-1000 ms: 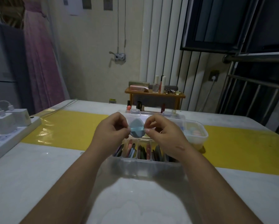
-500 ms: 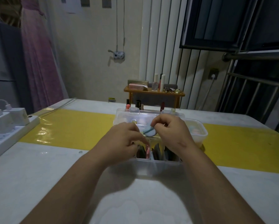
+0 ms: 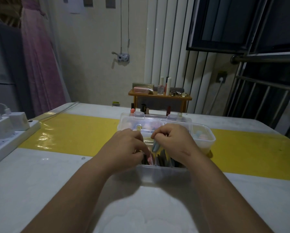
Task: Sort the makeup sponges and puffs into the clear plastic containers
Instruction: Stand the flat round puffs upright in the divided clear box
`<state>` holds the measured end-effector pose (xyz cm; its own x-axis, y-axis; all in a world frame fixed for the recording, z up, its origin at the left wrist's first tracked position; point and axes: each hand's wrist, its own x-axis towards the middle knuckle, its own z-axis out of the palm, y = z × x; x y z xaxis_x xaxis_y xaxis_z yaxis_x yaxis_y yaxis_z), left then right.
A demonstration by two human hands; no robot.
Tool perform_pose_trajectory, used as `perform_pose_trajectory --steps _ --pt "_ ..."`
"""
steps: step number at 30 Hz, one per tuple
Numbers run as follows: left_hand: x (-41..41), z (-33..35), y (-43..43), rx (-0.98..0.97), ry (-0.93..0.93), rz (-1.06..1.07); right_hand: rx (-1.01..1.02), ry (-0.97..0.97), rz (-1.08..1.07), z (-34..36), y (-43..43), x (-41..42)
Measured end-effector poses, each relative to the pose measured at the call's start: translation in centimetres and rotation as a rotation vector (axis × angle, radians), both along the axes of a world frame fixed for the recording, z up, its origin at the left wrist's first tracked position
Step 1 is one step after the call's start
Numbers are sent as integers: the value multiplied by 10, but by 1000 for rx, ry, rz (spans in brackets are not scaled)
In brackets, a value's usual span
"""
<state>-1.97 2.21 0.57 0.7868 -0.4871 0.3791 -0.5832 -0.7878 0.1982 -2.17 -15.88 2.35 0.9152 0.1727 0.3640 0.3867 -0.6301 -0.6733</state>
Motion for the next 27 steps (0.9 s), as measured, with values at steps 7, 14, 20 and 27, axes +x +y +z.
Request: perform_pose_trajectory --steps 7,14,20,27 --pt "2 -1 1 7 -8 34 -255 80 32 -4 7 1" --pt "1 1 3 18 36 102 -231 88 -32 -8 8 2" --pt "1 2 2 -34 107 97 -341 102 -127 -4 11 3" --pt "3 1 4 -173 183 76 -495 164 -182 -6 21 7"
